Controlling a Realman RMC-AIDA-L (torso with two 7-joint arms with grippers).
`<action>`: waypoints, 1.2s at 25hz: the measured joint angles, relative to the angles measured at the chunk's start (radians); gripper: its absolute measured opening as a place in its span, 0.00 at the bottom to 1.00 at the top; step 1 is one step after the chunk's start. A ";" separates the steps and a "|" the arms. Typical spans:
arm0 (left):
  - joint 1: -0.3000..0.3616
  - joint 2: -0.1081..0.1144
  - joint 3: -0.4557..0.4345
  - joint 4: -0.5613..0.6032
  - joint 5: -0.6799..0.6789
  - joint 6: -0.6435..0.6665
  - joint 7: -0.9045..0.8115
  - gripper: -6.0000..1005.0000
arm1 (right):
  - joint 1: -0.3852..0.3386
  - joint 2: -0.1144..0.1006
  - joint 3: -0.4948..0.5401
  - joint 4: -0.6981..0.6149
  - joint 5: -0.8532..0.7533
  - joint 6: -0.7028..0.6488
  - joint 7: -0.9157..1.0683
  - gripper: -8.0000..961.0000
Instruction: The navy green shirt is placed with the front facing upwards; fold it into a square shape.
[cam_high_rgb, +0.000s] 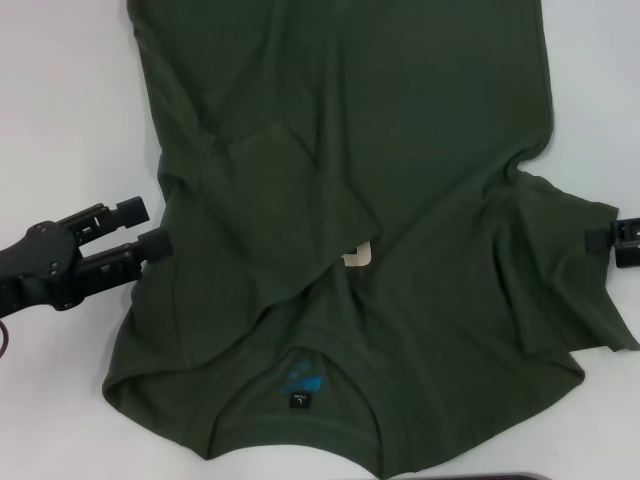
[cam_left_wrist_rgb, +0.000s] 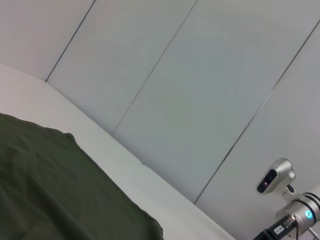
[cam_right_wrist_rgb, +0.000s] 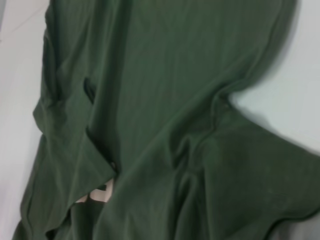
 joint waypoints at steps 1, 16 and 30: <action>0.000 0.000 -0.004 0.000 0.000 0.000 0.000 0.81 | 0.000 0.000 0.002 0.000 -0.008 0.004 0.003 0.95; 0.007 -0.003 -0.012 0.000 0.000 -0.001 0.000 0.81 | 0.047 0.046 -0.002 0.010 -0.030 0.039 0.000 0.95; 0.000 -0.003 -0.012 0.000 0.000 -0.001 0.001 0.81 | 0.056 0.059 -0.002 0.016 -0.026 0.038 -0.011 0.95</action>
